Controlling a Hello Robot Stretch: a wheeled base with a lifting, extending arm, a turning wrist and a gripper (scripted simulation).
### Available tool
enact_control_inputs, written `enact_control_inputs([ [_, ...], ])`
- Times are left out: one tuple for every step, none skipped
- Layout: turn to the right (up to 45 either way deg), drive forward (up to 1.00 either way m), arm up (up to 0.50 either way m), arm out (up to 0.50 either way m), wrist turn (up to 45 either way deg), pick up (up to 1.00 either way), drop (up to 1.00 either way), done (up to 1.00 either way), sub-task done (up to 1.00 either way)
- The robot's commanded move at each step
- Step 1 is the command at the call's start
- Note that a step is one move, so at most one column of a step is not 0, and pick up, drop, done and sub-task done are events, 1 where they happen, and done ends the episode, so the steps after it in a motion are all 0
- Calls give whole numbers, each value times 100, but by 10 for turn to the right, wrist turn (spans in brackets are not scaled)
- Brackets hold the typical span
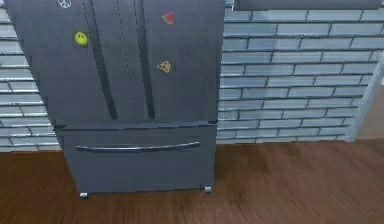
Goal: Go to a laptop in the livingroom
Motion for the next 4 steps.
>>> enact_control_inputs([
  [240, 0, 0, 0, 0, 0, 0, 0, 0],
  [0, 55, 0, 0, 0, 0, 0, 0, 0],
  [360, 0, 0, 0, 0, 0, 0, 0, 0],
  [0, 100, 0, 0, 0, 0, 0, 0, 0],
])
